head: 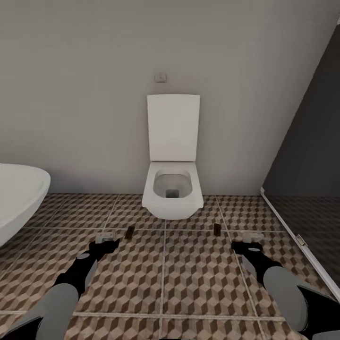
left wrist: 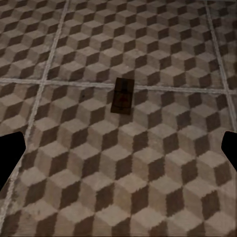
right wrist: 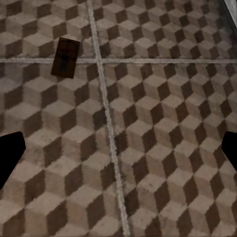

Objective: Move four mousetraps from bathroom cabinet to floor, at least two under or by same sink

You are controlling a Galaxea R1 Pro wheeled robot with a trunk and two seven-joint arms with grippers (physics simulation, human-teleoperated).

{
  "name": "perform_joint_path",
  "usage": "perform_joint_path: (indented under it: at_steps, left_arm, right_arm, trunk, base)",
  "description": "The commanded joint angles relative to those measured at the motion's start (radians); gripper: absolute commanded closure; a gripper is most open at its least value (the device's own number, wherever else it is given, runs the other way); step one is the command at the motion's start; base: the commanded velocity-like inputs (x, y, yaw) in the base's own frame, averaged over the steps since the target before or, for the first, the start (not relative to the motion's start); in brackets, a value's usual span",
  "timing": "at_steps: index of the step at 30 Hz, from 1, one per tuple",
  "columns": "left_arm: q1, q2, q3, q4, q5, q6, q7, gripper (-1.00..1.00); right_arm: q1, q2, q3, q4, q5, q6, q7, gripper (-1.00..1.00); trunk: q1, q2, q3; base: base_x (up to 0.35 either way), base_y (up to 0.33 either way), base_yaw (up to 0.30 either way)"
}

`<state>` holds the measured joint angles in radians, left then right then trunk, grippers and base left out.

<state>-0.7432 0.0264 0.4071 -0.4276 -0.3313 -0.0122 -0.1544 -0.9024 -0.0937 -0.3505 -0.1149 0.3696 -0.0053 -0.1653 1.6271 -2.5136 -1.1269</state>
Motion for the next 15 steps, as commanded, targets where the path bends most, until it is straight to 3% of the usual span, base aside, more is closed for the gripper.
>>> perform_joint_path:
  at_steps: [1,5,15]
  left_arm:
    - [-0.001,-0.001,0.009,0.0,-0.009,-0.001,-0.008,-1.0]
    - [0.0,-0.001,0.009,0.0,-0.008,-0.001,-0.008,-1.0]
    - [0.041,-0.01,0.008,0.057,-0.015,-0.001,-0.002,-1.0]
  right_arm:
    - [-0.007,0.0,-0.008,0.007,0.01,-0.001,-0.002,-1.0]
    - [-0.013,0.0,-0.007,0.023,0.01,0.0,-0.002,-1.0]
    - [0.044,0.003,-0.003,0.08,0.021,-0.011,-0.006,-1.0]
  trunk:
    - [0.0,0.0,-0.001]
    - [0.0,0.0,-0.001]
    - [0.0,0.0,-0.001]
  base:
    - [0.0,0.0,0.0]
    - [0.0,0.0,0.0]
    - [0.0,0.0,0.0]
